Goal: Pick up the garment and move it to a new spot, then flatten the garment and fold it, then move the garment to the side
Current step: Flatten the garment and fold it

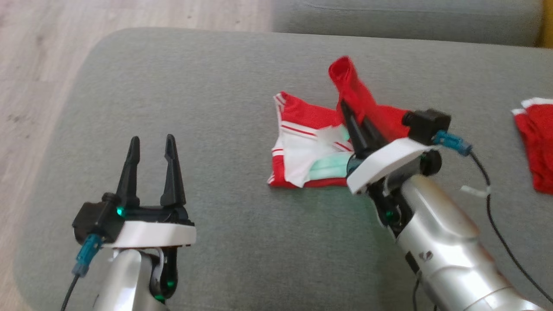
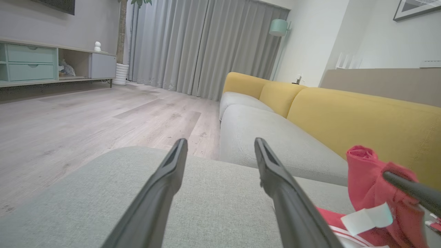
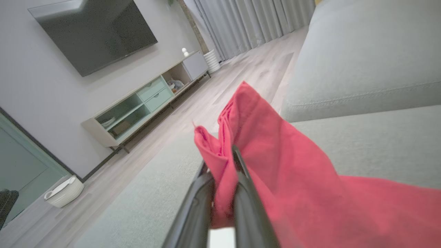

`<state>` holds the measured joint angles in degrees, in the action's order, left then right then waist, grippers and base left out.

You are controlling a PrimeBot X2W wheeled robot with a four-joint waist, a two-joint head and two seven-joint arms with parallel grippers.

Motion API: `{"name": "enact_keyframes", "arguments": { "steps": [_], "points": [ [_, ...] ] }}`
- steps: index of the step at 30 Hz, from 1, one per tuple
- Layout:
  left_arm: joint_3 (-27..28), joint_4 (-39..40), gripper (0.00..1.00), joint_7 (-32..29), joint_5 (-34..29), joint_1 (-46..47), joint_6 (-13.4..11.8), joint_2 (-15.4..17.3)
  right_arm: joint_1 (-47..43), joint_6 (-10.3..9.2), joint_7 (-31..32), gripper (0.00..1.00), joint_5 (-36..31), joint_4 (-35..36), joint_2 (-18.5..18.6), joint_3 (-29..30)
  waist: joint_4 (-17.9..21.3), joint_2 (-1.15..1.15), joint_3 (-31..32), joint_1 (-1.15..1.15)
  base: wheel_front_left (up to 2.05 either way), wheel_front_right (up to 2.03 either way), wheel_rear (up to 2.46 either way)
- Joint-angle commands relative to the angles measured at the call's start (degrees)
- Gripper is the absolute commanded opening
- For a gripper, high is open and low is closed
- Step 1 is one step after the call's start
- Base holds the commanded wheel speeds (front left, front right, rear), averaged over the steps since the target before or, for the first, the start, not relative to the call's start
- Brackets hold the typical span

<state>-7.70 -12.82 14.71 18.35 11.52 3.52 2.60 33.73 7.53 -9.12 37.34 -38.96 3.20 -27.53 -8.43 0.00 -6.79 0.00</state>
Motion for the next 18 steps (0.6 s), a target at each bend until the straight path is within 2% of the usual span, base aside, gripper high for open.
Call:
{"name": "enact_keyframes", "arguments": {
  "steps": [1,8,17,18],
  "points": [
    [0.8,1.7,1.00,0.3,0.6,1.4,-0.4,0.3,1.6,-0.04,-1.2,0.00,1.6,-0.3,-0.3,-2.7,-1.7,0.00,-0.1,0.00,0.00,0.00,0.00],
    [-2.6,1.7,1.00,0.3,2.6,1.8,-1.4,0.3,4.3,-0.04,-3.8,0.00,4.7,-8.9,-0.3,-7.3,-6.3,0.00,-1.2,0.00,0.00,0.00,0.00],
    [-3.4,1.3,1.00,0.3,2.9,2.0,-1.8,0.3,6.3,-0.04,-5.2,0.00,8.1,-14.1,-0.3,-12.6,-9.3,0.00,-2.3,0.00,0.00,0.00,0.00],
    [-3.5,1.1,1.00,0.3,2.9,1.9,-1.8,0.3,6.2,-0.04,-5.2,0.65,8.3,-14.2,-0.3,-14.0,-9.3,0.00,-2.2,0.00,0.00,0.00,0.00]
  ]
}}
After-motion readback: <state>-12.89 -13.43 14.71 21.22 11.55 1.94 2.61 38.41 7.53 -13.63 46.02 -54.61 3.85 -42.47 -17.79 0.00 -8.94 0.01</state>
